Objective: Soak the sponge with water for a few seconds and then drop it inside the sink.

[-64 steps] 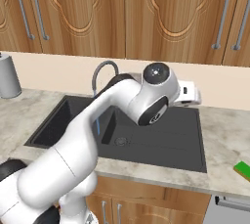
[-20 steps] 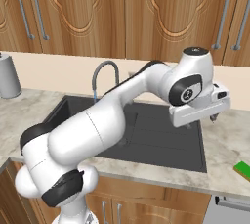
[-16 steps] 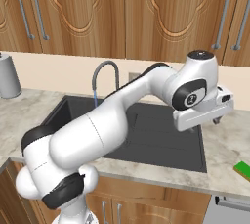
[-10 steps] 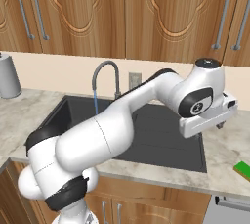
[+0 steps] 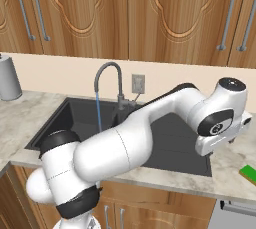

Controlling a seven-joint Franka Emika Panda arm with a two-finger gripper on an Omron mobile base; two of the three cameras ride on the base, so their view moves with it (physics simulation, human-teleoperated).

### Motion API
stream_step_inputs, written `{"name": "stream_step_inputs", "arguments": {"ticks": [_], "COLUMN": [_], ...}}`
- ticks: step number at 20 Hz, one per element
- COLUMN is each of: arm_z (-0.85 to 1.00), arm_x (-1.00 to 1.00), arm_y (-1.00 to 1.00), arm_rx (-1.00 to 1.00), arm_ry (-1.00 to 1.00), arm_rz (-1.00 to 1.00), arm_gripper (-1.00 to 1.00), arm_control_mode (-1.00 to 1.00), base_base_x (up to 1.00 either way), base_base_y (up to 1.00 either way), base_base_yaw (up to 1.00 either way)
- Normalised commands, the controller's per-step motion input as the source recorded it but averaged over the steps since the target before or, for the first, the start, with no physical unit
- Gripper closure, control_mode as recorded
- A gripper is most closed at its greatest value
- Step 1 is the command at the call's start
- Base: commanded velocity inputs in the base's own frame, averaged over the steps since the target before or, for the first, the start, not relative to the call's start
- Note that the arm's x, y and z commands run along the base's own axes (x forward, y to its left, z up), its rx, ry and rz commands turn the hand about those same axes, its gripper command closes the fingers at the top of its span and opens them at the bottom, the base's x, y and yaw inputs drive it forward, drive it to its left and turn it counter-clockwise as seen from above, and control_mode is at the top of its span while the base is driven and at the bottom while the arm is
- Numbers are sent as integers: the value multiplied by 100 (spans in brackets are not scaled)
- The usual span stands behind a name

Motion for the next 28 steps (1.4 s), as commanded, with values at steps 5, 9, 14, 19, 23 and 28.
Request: {"name": "stream_step_inputs", "arguments": {"ticks": [5, 9, 14, 19, 23, 28], "arm_z": [-13, -8, -29, -41, -31, -9], "arm_x": [0, 0, 7, 27, 40, 21], "arm_y": [-22, -23, -19, -1, -1, -10], "arm_rx": [0, 0, 0, 0, 0, 0], "arm_ry": [0, 0, 0, 0, 3, 12], "arm_rz": [1, 0, 0, 0, -1, -5], "arm_gripper": [-100, -100, -100, -100, -100, -100], "arm_control_mode": [-100, -100, -100, -100, -100, -100], "base_base_x": [0, 0, 0, 0, 0, 0], "base_base_y": [0, 0, 0, 0, 0, 0], "base_base_yaw": [0, 0, 0, 0, 0, 0]}}
